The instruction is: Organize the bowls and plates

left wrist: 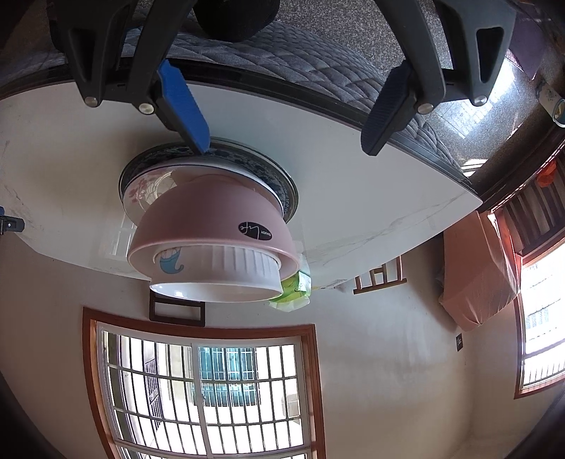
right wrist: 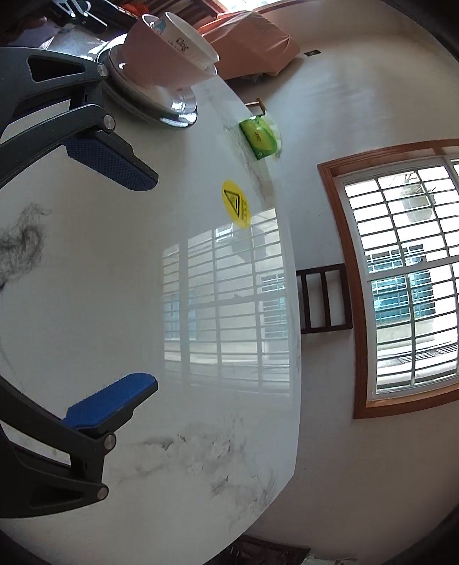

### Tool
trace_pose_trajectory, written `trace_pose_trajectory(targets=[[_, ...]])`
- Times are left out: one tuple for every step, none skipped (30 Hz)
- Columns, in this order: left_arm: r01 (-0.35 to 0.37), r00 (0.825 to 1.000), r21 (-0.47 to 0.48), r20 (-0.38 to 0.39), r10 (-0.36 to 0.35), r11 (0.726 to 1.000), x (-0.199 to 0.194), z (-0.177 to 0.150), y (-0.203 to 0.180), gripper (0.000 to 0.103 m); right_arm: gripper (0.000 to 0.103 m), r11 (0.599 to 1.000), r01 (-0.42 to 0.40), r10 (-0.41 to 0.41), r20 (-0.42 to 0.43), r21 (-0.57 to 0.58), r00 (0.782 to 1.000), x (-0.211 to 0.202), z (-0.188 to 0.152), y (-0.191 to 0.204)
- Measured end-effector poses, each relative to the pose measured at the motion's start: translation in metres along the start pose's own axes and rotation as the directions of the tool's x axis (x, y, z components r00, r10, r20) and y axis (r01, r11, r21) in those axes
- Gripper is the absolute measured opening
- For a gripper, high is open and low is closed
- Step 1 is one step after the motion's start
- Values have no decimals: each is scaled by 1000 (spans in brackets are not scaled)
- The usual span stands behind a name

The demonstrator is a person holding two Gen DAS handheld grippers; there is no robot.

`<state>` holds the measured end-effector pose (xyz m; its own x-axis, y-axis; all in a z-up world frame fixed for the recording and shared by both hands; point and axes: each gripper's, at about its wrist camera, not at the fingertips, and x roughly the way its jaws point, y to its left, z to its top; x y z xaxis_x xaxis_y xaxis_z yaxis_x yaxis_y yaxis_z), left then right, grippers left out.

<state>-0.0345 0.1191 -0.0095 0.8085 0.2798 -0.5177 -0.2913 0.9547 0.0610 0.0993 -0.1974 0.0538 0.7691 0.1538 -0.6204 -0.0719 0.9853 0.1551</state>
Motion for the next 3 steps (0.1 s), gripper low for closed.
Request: trace_pose_trajectory(targets=[[10, 1000, -7, -12, -11, 1000, 1, 0, 0, 90, 103, 999, 40, -39, -31, 14, 999, 4, 3, -18], [21, 999, -14, -26, -21, 1000, 2, 0, 1, 90, 103, 997, 70, -68, -66, 29, 995, 8, 7, -36], [36, 999, -14, -39, -36, 999, 3, 0, 1, 90, 103, 994, 96, -91, -94, 46, 991, 12, 10, -53]])
